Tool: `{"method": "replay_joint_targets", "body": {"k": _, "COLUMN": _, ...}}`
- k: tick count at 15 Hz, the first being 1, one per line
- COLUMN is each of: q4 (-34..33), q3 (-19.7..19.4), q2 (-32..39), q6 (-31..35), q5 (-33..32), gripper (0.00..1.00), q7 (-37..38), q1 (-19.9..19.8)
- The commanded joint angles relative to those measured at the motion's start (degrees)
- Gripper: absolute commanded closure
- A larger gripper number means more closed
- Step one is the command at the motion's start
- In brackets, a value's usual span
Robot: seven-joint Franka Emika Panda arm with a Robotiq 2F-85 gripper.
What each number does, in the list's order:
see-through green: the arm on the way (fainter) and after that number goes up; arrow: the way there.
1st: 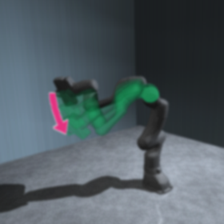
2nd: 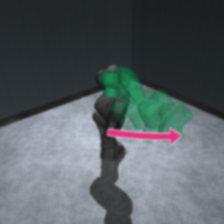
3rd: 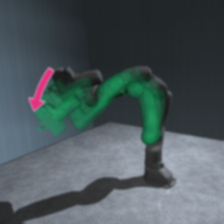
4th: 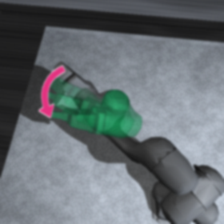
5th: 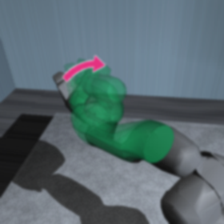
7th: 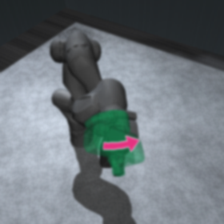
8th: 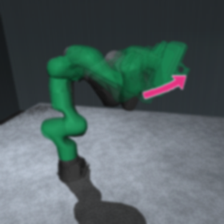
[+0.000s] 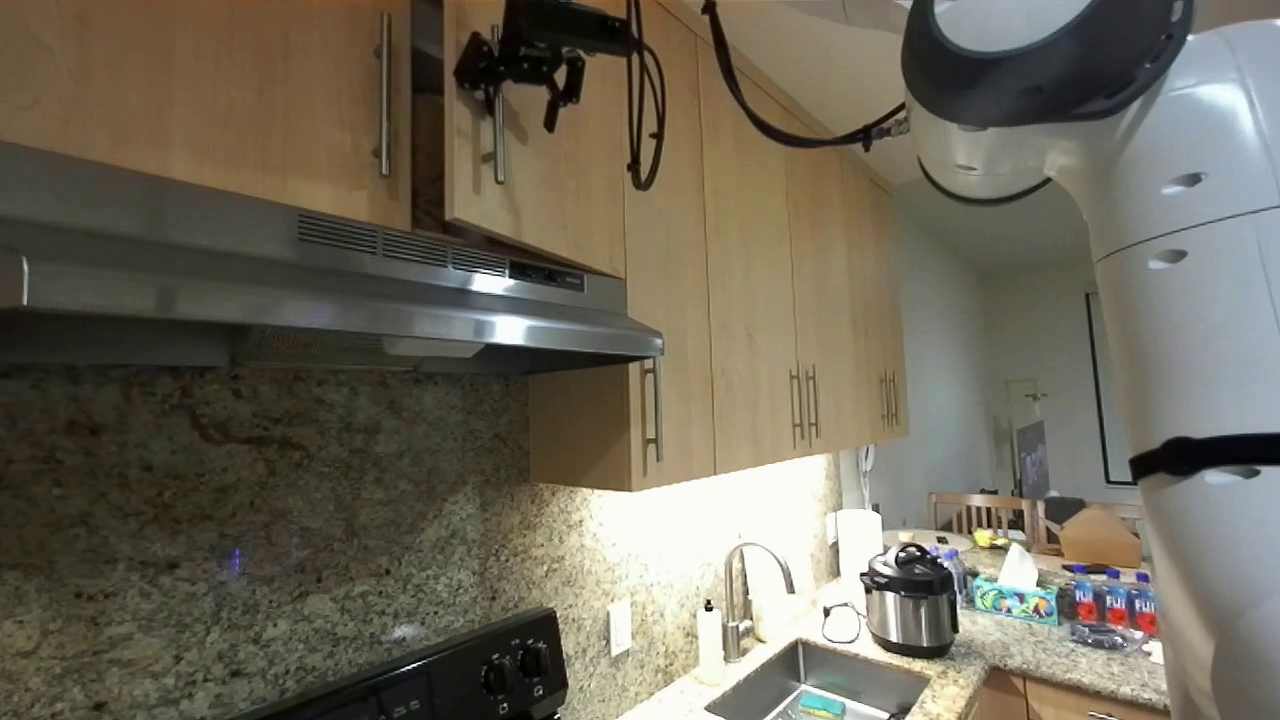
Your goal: Open the top right cabinet door
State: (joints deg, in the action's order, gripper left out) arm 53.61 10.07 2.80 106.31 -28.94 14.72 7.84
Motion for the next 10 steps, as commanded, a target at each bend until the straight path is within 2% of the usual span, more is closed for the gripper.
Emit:
{"method": "replay_joint_targets", "body": {"k": 1, "q4": 5.69, "q3": -3.44, "q2": -7.78, "q6": -0.44, "q5": 9.02, "gripper": 0.0, "q7": -11.85, "q1": -4.29}}
{"method": "replay_joint_targets", "body": {"k": 6, "q4": 10.05, "q3": -8.32, "q2": -13.04, "q6": -2.84, "q5": 16.9, "gripper": 0.0, "q7": -21.13, "q1": -4.44}}
{"method": "replay_joint_targets", "body": {"k": 10, "q4": 11.46, "q3": -12.42, "q2": -16.77, "q6": -6.44, "q5": 19.34, "gripper": 0.0, "q7": -27.59, "q1": -4.04}}
